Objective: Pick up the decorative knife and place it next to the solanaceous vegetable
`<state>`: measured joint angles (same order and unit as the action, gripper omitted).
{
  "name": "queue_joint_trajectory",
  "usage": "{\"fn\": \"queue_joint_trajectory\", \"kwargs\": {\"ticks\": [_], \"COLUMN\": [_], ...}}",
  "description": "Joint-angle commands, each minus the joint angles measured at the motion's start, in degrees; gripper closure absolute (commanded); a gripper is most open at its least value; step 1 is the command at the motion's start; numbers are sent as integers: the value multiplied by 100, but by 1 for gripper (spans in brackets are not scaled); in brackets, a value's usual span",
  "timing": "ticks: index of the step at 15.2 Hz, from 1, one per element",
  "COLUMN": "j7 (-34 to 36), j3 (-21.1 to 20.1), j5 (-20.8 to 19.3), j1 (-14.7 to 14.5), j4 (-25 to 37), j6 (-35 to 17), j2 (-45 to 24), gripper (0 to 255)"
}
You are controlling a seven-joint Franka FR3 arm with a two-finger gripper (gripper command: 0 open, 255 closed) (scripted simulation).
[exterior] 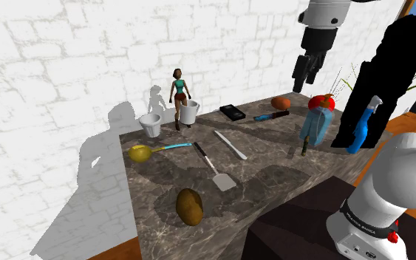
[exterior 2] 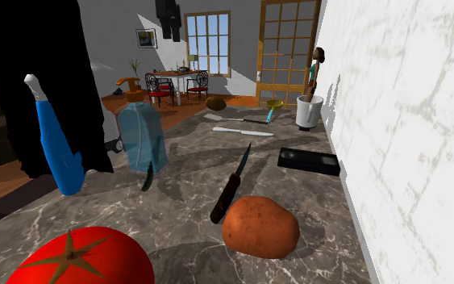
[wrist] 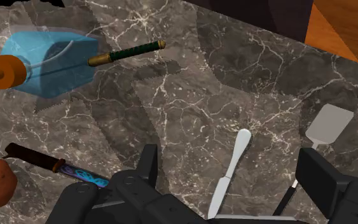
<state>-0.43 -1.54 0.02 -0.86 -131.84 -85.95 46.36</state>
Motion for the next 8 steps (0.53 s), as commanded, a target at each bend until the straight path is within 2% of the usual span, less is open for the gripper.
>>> {"fn": "queue_joint_trajectory", "kwargs": {"ticks": [1,8], "j7": [0,-1661], "j3": [0,1035], "j5": [0,-605], "j1": [0,-57], "j4": [0,-731], "j6": [0,-934], "j2": [0,-60], "gripper": [0,0]}}
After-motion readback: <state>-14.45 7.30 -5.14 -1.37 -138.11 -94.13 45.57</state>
